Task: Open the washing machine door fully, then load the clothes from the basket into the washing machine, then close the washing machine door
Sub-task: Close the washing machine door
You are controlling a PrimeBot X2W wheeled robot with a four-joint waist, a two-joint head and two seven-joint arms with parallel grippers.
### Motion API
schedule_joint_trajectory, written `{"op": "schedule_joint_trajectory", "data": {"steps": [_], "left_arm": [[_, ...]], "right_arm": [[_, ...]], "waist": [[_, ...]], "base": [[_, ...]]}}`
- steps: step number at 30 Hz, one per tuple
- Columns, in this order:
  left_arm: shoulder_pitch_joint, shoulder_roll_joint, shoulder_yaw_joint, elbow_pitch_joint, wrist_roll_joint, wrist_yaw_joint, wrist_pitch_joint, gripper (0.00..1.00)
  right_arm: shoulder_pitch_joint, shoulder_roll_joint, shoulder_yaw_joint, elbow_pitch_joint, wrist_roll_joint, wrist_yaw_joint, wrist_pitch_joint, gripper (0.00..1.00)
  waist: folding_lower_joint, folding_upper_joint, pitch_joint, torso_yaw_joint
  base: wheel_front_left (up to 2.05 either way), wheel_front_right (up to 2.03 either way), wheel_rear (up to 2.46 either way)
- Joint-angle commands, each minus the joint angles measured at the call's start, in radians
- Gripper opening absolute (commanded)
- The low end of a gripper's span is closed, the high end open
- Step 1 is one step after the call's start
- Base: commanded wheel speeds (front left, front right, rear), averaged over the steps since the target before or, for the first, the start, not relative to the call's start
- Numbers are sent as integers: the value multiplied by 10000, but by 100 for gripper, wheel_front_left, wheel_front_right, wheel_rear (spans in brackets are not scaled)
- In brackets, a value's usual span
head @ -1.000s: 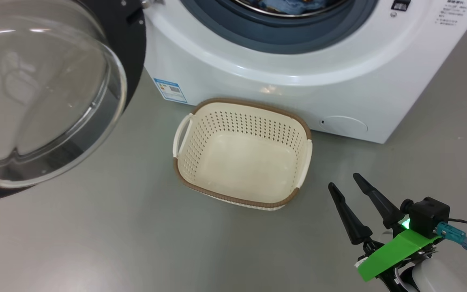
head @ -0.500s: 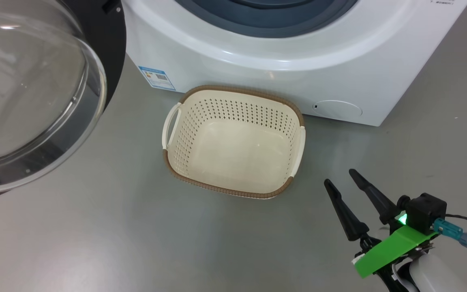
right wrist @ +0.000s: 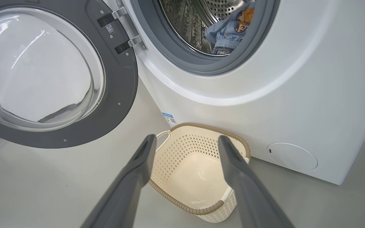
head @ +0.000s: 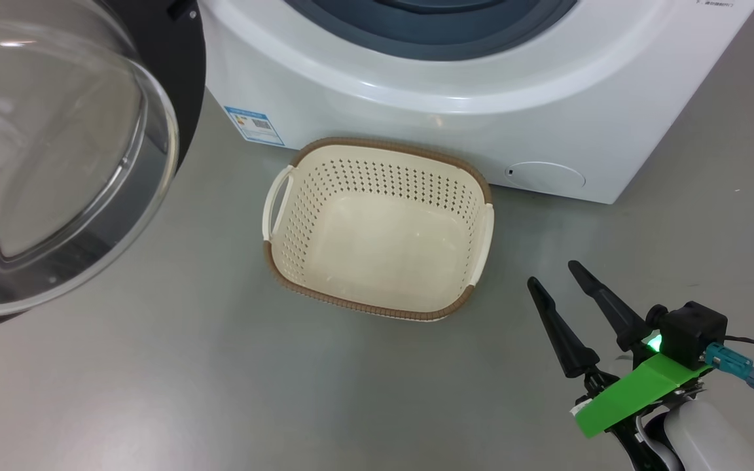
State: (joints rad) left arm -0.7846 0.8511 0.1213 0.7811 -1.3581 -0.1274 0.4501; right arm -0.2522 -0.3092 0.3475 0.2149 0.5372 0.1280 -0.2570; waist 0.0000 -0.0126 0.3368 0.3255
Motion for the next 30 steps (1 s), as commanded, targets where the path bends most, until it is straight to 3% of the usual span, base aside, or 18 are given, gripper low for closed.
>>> {"op": "schedule_joint_trajectory", "data": {"steps": [1, 30], "left_arm": [[97, 378, -32, -260, -110, -32, 353, 0], [850, 536, -698, -1598, -1089, -32, 2311, 0]], "right_arm": [[2, 62, 177, -246, -89, 27, -48, 100], [309, 395, 39, -225, -68, 27, -48, 100]], "waist": [[0, 0, -29, 13], [0, 0, -758, 203]], "base": [[0, 0, 0], [0, 0, 0]]}}
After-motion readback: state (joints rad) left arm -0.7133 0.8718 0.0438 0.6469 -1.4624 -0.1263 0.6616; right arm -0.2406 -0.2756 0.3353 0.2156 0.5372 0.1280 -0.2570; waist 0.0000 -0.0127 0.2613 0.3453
